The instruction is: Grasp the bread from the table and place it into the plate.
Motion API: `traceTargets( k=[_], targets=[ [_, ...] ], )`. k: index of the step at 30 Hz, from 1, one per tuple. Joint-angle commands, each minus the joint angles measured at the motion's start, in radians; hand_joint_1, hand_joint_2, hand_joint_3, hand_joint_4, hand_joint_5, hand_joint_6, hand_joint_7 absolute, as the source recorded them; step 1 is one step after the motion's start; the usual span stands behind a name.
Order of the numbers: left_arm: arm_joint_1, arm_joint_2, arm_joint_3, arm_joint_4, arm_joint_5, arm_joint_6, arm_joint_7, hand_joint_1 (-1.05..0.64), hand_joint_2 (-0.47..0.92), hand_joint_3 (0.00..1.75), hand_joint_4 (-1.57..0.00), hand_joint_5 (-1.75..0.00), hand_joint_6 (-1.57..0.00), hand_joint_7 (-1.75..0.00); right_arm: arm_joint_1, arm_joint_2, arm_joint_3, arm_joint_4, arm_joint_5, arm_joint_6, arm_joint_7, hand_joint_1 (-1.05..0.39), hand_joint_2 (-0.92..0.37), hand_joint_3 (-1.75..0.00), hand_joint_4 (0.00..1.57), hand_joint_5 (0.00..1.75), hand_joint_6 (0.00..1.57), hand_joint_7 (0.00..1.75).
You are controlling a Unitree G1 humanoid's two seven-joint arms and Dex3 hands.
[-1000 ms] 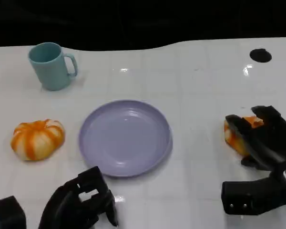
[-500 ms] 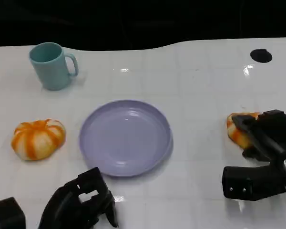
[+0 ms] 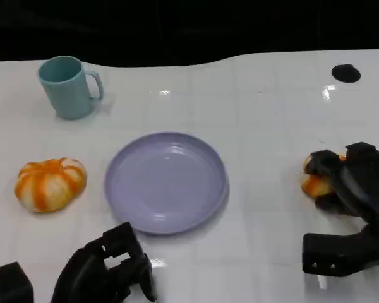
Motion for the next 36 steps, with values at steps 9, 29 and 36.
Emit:
traceTargets(
  k=[9, 29, 36],
  targets=[
    [-0.002, 0.013, 0.005, 0.000, -0.003, -0.008, 0.005, -0.63, 0.92, 0.22, -0.80, -1.75, -0.70, -1.56, -0.020, 0.027, -0.056, -0.105, 0.134, -0.127, 0.008, -0.13, -0.50, -0.93, 0.96, 1.75, 0.74, 1.70],
    [-0.003, 0.014, 0.005, 0.001, 0.000, -0.013, 0.005, -0.64, 0.92, 0.22, -0.80, -1.75, -0.71, -1.54, 0.026, 0.152, -0.091, -0.392, 0.205, -0.209, 0.179, -0.11, -0.19, -1.49, 1.04, 1.75, 0.79, 1.73],
    [0.007, 0.015, 0.003, -0.011, -0.004, -0.008, 0.001, -0.63, 0.92, 0.21, -0.81, -1.75, -0.71, -1.54, -0.048, 0.270, -0.081, -0.301, 0.217, -0.219, 0.232, -0.08, -0.19, -1.51, 1.06, 1.75, 0.80, 1.75]
  ],
)
